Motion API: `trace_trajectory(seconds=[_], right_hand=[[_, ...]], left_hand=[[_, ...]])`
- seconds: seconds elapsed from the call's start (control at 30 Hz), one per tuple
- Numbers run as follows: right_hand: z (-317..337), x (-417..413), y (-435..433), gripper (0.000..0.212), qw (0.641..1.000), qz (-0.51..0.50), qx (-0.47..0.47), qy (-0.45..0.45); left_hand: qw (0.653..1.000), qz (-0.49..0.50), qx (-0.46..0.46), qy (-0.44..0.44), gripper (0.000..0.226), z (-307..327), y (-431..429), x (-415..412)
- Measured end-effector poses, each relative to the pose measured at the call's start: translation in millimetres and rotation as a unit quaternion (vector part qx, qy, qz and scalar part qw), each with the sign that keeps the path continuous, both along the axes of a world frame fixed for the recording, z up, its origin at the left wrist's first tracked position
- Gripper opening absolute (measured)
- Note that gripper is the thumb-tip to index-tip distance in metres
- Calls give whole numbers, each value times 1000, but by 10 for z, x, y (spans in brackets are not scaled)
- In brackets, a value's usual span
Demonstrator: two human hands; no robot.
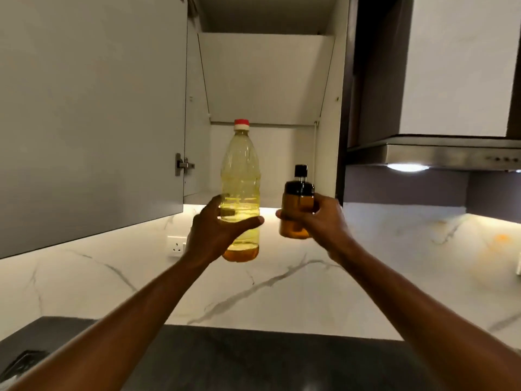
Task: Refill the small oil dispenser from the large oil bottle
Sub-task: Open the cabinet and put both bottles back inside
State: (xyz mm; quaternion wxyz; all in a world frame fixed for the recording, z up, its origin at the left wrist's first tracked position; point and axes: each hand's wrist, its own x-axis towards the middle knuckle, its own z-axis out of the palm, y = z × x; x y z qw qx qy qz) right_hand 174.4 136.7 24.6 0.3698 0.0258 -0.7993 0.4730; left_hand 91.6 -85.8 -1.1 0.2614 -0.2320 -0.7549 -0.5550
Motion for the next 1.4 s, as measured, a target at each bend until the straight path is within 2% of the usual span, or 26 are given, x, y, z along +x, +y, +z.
trace_trajectory(seconds=[0.13,0.27,0.53,0.67,0.8,0.97,1.33,1.4], right_hand=[[467,-249,72,44,1000,8,9,11],[835,-639,154,51,1000,13,-1,-2],[1165,-1579,307,39,1000,-17,-19,-12],[1100,-1984,465,38,997,-47,-45,-42],[1022,-2319,638,47,993,-59,-64,-75],[927,-2654,804,52,989,-73,-71,-108],[814,-2893,920,65,982,-100,-63,-147],[819,-2879,925,68,982,-91,-61,-151]], left_hand=[[999,-19,-28,18,102,480,94,-259],[999,-39,-29,20,99,859,173,-641],[999,-31,-22,34,100,1393,344,-1516],[998,-59,-2,-7,88,1442,513,-1992],[996,-83,2,-38,85,1391,662,-2401],[994,-85,-15,-64,102,1311,790,-2789],[991,-85,-45,-94,115,1155,865,-3094],[989,-105,-49,-95,111,1148,848,-3081]])
